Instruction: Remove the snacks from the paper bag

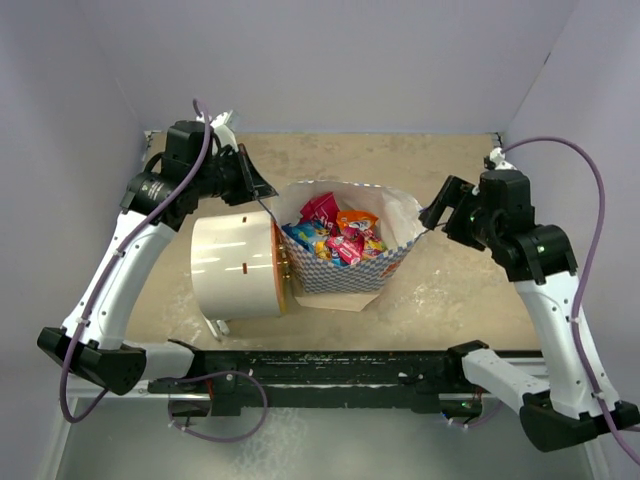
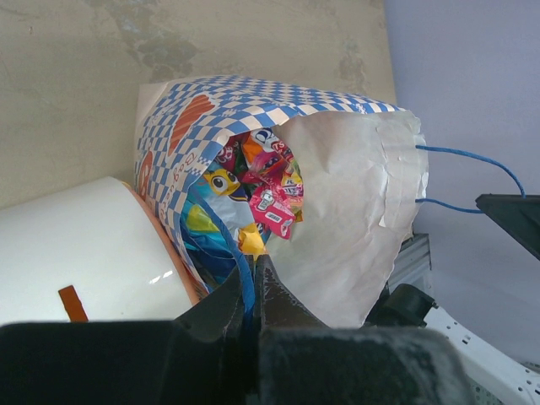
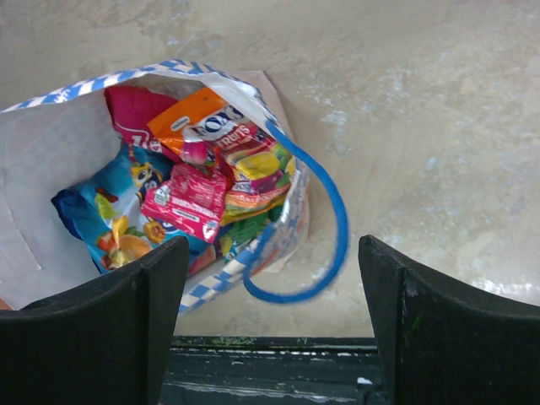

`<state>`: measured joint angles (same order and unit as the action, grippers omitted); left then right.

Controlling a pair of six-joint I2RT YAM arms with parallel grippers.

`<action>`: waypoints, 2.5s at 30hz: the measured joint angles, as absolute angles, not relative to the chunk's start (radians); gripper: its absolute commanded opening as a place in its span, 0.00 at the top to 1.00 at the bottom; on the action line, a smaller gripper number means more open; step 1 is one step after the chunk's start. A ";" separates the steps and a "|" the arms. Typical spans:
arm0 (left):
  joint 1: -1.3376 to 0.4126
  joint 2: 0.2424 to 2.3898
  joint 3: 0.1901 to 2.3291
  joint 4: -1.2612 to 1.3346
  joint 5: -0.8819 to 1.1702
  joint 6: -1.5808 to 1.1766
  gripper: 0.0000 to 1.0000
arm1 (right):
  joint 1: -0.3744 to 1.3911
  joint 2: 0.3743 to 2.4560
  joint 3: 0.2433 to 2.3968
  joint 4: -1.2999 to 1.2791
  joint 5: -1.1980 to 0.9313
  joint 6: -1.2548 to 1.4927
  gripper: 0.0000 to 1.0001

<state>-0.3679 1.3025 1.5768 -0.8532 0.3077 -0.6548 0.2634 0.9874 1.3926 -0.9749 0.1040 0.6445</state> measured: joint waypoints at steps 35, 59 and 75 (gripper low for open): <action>-0.367 1.231 1.538 -0.824 0.375 -0.743 0.60 | 0.263 1.015 1.313 -0.700 -0.109 0.616 1.00; -0.367 1.365 1.517 -0.680 0.424 -0.846 1.00 | 0.263 1.069 1.438 -0.788 -0.123 0.521 1.00; -0.367 1.225 1.511 -0.879 0.244 -0.826 1.00 | 0.292 1.107 1.415 -0.720 -0.522 0.387 1.00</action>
